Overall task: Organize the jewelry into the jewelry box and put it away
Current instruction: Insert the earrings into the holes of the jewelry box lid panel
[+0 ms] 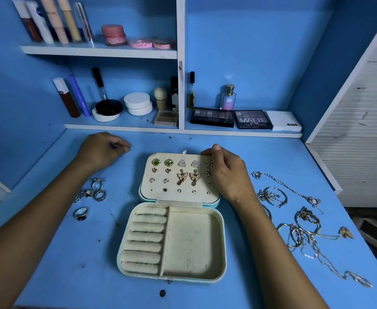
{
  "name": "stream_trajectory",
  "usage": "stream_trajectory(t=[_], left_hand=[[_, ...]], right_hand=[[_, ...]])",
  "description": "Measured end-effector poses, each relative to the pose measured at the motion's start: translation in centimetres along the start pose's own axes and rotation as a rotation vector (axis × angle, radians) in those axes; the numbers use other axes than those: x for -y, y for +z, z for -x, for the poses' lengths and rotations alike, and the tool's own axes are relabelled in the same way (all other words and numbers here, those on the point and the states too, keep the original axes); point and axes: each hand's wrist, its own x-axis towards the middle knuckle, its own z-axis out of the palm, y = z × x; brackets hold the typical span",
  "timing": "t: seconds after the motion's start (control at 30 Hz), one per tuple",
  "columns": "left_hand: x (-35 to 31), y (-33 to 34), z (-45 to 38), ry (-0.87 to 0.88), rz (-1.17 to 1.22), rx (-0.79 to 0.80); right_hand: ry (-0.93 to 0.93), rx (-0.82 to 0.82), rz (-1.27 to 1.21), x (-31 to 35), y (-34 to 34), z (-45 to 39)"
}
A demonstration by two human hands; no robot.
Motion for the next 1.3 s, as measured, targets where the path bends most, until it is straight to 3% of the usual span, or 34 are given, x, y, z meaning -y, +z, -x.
stream_trajectory(t=[0.4,0.63,0.9,1.3], left_hand=[[-1.9,-0.9,3.7,0.062,0.158,-0.059],[-4.7,-2.0,8.3,0.152,0.304,0.042],[-5.2,-1.8,10.4,0.261,0.257,0.173],[-4.9,-1.4,10.4,0.3,0.249,0.185]], right_hand=[[-0.001,0.004,-0.003,0.1,-0.1,0.1],[-0.003,0.011,0.015,0.2,-0.1,0.1],[-0.001,0.015,0.018,0.2,-0.2,0.2],[-0.002,0.015,0.016,0.2,-0.2,0.2]])
